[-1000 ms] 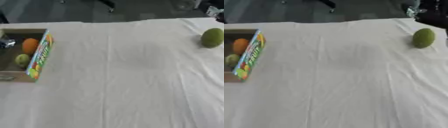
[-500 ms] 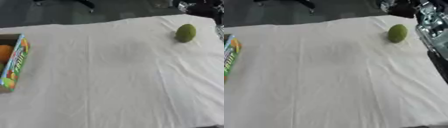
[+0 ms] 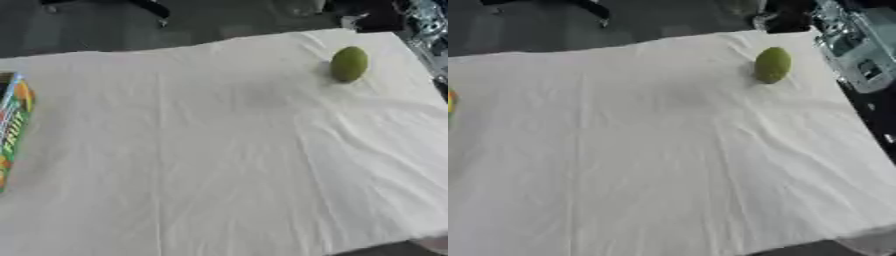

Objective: Pick up the objects with one hand, pass them to the other hand, and then place them into the box on the other side of the table.

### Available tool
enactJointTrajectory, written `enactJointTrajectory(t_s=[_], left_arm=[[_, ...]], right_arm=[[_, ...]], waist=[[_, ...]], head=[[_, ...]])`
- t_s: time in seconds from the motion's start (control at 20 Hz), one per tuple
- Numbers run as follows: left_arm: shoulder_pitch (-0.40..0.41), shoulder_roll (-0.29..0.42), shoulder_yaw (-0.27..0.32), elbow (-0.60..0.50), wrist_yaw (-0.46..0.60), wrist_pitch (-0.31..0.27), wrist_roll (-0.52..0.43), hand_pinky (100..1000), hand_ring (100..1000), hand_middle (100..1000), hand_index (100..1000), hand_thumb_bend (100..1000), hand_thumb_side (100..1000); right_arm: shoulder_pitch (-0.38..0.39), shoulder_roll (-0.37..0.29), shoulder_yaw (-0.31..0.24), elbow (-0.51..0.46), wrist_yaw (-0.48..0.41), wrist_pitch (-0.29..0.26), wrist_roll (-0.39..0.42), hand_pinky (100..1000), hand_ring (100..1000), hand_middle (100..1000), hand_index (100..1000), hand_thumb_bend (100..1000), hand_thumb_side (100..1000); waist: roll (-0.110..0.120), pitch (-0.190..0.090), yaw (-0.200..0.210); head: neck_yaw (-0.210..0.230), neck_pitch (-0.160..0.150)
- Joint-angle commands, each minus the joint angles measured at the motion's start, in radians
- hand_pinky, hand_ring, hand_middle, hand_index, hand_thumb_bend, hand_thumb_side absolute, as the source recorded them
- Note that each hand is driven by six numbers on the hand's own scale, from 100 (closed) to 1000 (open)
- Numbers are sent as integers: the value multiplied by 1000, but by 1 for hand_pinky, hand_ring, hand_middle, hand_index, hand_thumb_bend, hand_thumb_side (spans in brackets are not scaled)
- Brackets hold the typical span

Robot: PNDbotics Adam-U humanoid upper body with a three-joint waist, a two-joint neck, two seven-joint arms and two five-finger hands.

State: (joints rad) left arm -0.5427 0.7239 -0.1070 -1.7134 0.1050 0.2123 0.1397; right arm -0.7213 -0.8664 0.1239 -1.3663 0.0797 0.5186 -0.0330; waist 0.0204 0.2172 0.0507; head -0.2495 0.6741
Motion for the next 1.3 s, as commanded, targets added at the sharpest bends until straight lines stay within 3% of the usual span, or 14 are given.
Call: enactJointTrajectory(t_s=[0.05, 0.55, 1.3], left_arm=[[-3, 7, 21, -28, 19, -5, 19, 668, 756, 684, 788, 703, 533], [5, 4, 21, -25, 30, -10, 42, 667, 749, 665, 780, 708, 499], [4, -2, 20, -20, 31, -9, 46, 666, 747, 658, 776, 703, 487]], right_arm=[[-21, -53, -19, 46, 42, -18, 50, 791, 808, 795, 851, 577, 309], [-18, -95, -36, 121, 144, -88, 293, 816, 828, 811, 857, 618, 254], [-99, -48, -29, 316, 258, -129, 388, 824, 834, 814, 856, 597, 252]], waist=[[-5, -16, 1], [-9, -16, 0], [0, -11, 1]], head=[[-19, -14], [-34, -23], [-37, -23]])
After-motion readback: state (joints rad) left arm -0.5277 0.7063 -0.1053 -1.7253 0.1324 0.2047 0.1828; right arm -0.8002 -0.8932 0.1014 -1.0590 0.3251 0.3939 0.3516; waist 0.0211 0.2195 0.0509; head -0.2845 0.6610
